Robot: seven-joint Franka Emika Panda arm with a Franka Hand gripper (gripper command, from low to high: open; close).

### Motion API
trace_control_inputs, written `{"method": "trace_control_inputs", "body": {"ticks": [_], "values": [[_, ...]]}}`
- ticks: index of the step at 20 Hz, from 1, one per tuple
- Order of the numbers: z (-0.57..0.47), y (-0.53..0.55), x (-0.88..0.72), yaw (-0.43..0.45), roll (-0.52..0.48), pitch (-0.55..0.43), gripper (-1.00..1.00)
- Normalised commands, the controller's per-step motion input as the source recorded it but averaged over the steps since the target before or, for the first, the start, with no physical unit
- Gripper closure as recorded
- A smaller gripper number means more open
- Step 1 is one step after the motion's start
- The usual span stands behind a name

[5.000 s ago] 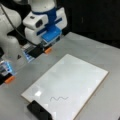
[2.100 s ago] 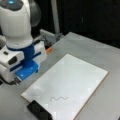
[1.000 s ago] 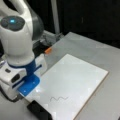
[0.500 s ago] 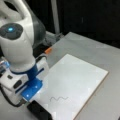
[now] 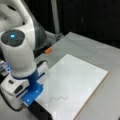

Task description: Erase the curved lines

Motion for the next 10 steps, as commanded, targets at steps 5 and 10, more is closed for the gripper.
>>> {"method": "trace_control_inputs", "body": {"ticks": [5, 10], "values": [[-0.03, -0.26, 0.3, -0.115, 0.168, 0.02, -1.0], [0.01, -0.24, 0.21, -0.102, 0.131, 0.067, -1.0]]}}
